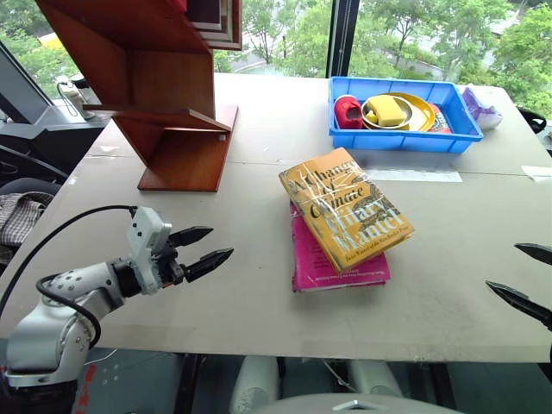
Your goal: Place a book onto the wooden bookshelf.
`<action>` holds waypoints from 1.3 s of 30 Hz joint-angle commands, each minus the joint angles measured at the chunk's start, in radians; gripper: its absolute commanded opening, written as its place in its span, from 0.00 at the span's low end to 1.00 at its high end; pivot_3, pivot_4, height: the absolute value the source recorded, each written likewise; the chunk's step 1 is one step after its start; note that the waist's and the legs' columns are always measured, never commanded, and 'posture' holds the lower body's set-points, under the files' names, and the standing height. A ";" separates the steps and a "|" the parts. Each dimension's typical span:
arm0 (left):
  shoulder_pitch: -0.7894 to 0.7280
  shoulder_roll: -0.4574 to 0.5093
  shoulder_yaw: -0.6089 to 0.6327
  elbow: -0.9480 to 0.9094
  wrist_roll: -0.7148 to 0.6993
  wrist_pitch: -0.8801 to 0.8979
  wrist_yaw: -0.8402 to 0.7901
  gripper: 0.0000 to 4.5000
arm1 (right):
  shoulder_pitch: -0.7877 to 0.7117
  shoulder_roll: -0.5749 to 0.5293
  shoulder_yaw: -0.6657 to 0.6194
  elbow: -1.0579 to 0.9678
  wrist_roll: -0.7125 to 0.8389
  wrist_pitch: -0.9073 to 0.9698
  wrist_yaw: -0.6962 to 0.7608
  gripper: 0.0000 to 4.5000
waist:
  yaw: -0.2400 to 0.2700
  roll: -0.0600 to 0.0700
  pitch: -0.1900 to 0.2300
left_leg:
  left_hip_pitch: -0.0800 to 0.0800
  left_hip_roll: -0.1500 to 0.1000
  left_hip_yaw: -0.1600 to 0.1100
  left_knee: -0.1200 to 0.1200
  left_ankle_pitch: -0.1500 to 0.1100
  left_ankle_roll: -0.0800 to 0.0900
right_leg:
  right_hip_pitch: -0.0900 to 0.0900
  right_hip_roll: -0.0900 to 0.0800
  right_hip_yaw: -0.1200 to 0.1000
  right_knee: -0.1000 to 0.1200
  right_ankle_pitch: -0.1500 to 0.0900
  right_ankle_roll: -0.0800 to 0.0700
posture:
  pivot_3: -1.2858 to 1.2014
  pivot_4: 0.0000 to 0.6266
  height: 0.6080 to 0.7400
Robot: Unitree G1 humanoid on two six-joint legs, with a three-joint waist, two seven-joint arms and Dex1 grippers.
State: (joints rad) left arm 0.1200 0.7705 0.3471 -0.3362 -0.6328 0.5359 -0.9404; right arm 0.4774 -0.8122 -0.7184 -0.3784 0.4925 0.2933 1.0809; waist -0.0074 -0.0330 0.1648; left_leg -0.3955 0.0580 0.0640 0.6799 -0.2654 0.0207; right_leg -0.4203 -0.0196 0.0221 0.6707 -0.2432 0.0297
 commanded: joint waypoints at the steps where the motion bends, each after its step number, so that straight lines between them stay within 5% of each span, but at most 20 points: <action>1: -0.044 0.017 0.011 -0.036 -0.027 -0.006 -0.012 0.88 | -0.008 0.011 -0.032 -0.049 0.018 0.020 -0.050 1.00 | 0.000 0.000 0.000 | 0.000 0.000 0.000 0.000 0.000 0.000 | 0.000 0.000 0.000 0.000 0.000 0.000 | 0.52 0.24 1.00; 8: -0.177 0.022 0.006 -0.105 -0.132 0.045 -0.022 0.88 | -0.319 -0.147 -0.022 -0.221 0.418 0.522 -0.378 1.00 | -0.009 0.001 0.000 | 0.001 0.000 0.003 0.000 0.000 0.000 | 0.000 0.000 0.004 0.000 0.001 -0.001 | 0.52 0.24 1.00; 11: -0.158 0.039 0.020 -0.152 -0.148 0.014 -0.075 0.88 | -0.487 -0.219 0.137 -0.195 0.381 0.620 -0.495 1.00 | -0.009 0.001 0.001 | 0.000 0.000 0.004 -0.001 -0.001 0.001 | -0.001 0.002 0.004 0.000 0.003 -0.003 | 0.52 0.24 1.00; 21: -0.013 0.061 0.099 -0.230 -0.158 -0.033 -0.147 0.88 | -0.981 -0.129 0.727 0.041 0.074 0.685 -0.640 0.04 | -0.005 0.000 0.001 | -0.007 -0.001 0.007 -0.011 -0.001 0.001 | -0.010 0.002 0.007 -0.009 0.005 0.000 | 0.52 0.24 1.00; 22: -0.002 0.059 0.101 -0.230 -0.151 -0.043 -0.149 0.88 | -1.010 -0.107 0.770 0.067 0.036 0.674 -0.643 0.01 | -0.006 0.000 0.001 | -0.008 -0.001 0.007 -0.011 -0.001 0.001 | -0.010 0.002 0.007 -0.009 0.005 0.000 | 0.52 0.24 1.00; 28: 0.036 0.039 0.091 -0.259 -0.132 -0.068 -0.108 0.88 | -1.086 0.031 0.927 0.129 -0.089 0.654 -0.629 0.01 | -0.004 0.000 0.000 | -0.009 -0.001 0.007 -0.011 -0.001 0.001 | -0.011 0.002 0.006 -0.009 0.005 0.000 | 0.52 0.24 1.00; 39: 0.144 0.025 0.113 -0.258 -0.100 -0.115 -0.107 0.88 | -1.081 0.188 0.975 0.052 -0.135 0.687 -0.606 0.01 | -0.008 0.000 0.001 | -0.008 0.000 0.008 -0.011 -0.001 0.001 | -0.011 0.002 0.006 -0.008 0.005 0.000 | 0.52 0.24 1.00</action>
State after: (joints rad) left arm 0.2556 0.7992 0.4246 -0.5710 -0.7349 0.4456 -1.0435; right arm -0.5975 -0.6244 0.2661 -0.2862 0.3653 0.9794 0.4711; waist -0.0151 -0.0327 0.1654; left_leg -0.4035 0.0575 0.0716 0.6694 -0.2659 0.0218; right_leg -0.4318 -0.0175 0.0282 0.6630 -0.2384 0.0299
